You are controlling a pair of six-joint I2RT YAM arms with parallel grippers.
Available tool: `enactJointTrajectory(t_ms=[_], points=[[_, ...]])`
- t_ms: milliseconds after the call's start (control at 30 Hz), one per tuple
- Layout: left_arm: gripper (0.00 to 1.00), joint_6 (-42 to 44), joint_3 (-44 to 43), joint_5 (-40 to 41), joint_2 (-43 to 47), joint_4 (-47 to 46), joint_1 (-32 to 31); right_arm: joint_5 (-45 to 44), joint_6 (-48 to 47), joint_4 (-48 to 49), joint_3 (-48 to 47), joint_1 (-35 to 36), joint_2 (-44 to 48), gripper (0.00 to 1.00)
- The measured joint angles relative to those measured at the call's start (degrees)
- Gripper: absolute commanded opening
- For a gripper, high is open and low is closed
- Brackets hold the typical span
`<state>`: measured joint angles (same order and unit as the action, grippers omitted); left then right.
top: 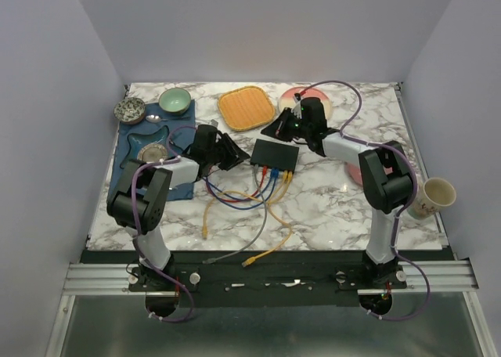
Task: Pull the plug from the switch port
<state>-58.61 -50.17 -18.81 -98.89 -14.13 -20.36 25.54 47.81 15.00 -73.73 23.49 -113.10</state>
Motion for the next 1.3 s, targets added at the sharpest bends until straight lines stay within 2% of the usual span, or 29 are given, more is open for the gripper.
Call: enactJointTrajectory(t_ms=[167, 367, 567, 1000, 1300], points=[[0.5, -1.51, 0.02, -2.95, -5.31, -1.66, -0.04, 1.64, 0.85, 0.52, 2.69, -0.09, -0.72, 0.07], [0.5, -3.23, 1.25, -4.22, -5.79, -6.36, -0.94, 2.82, 1.9, 1.79, 5.77, -0.11, -0.72, 0.06], [0.45, -5.16, 1.29, -5.42, -9.4, -11.65, -2.14, 3.45, 2.78, 3.45, 6.49, -0.11, -0.72, 0.06], [0.45, -8.83, 2.08, -5.97, -13.09, -18.49, -4.83, 3.52, 3.15, 4.42, 11.72, -0.24, -0.72, 0.06], [0.46, -16.35, 7.17, -6.64, -15.8, -32.33, -4.48, 3.52, 3.21, 5.11, 12.13, -0.24, -0.72, 0.05]])
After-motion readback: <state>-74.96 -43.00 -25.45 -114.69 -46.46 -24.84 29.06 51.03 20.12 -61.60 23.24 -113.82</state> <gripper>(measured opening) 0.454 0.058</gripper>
